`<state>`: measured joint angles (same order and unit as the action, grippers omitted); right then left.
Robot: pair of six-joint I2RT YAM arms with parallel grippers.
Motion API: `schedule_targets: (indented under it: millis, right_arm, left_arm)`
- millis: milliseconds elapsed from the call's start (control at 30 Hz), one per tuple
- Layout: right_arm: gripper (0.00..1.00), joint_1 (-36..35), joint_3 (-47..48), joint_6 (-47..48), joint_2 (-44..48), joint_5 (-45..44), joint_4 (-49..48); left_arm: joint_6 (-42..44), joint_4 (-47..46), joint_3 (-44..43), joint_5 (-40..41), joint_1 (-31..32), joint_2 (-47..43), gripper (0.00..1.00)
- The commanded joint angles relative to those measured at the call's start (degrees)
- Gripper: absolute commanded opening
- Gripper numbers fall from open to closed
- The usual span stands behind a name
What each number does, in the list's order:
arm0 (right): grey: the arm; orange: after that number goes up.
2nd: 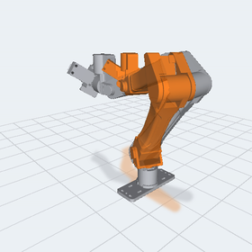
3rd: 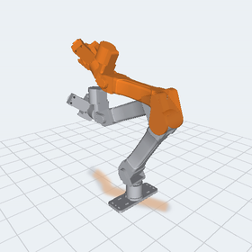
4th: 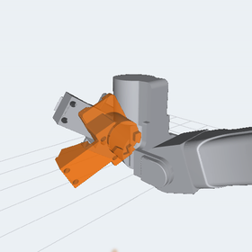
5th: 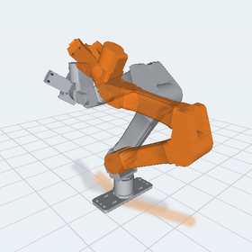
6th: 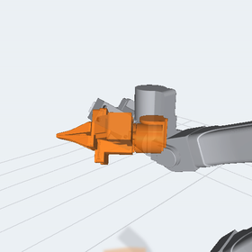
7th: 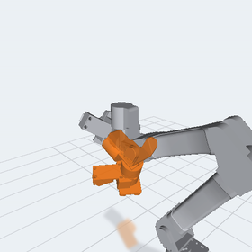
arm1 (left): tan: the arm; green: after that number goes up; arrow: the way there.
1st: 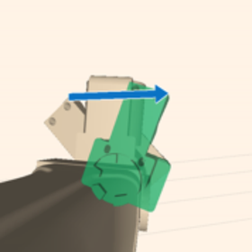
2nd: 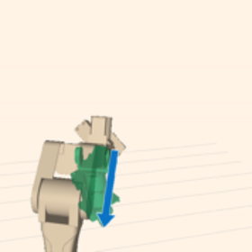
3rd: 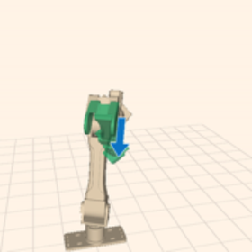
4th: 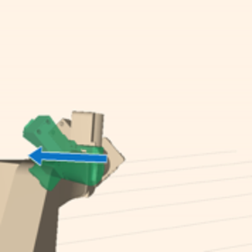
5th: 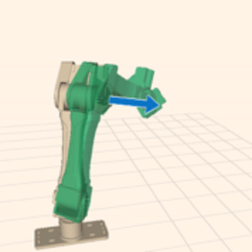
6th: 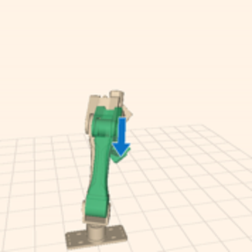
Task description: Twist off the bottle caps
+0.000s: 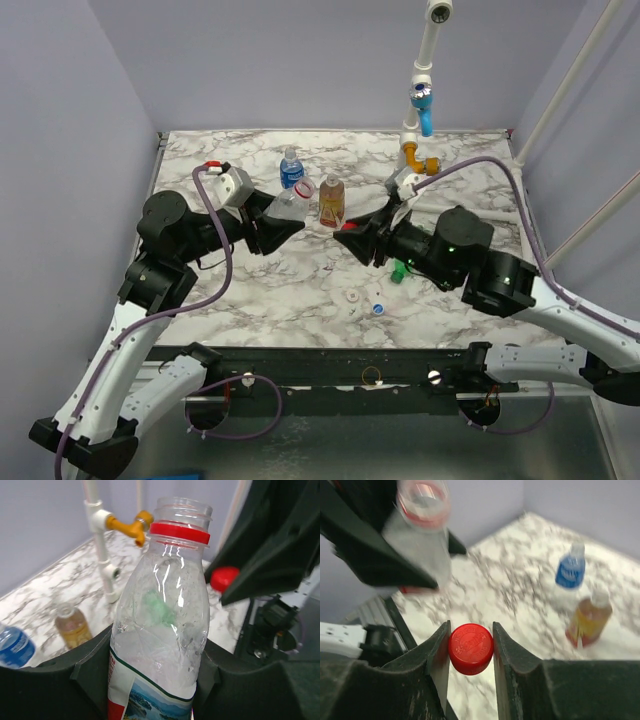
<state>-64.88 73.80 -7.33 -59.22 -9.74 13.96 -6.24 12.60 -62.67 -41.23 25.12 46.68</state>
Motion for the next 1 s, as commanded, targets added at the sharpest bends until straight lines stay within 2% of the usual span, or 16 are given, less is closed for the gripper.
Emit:
schedule_targets:
  millis: [0, 200, 500, 733, 800, 967]
  right_arm:
    - [0.11, 0.0, -10.9, -8.6, 2.0, -10.5, 4.7]
    - [0.11, 1.4, -23.2, -15.6, -5.2, -15.0, 1.3]
    - [0.06, 13.3, -32.0, -21.5, -15.7, -13.0, -8.0]
    - [0.07, 13.6, -34.2, -24.9, -25.0, -13.9, -11.7]
    - [0.11, 13.6, -35.2, -26.1, -26.3, -14.6, -12.7]
    - [0.13, 13.6, -37.7, -28.5, -26.7, -17.6, -13.4]
  left_arm:
    - [3.6, -0.1, 1.6, 12.0, -0.3, -0.9, 0.00]
    - [1.7, -0.6, 1.3, 8.3, -0.3, -0.8, 0.00]
    - [1.3, -0.6, 0.9, 7.9, -0.3, -2.1, 0.00]
    - [1.5, -0.5, 1.3, 7.7, -0.3, -2.5, 0.00]
    - [1.4, -0.5, 1.3, 7.6, -0.3, -2.5, 0.00]
    - [1.6, -0.6, 1.3, 7.2, -0.2, -2.6, 0.00]
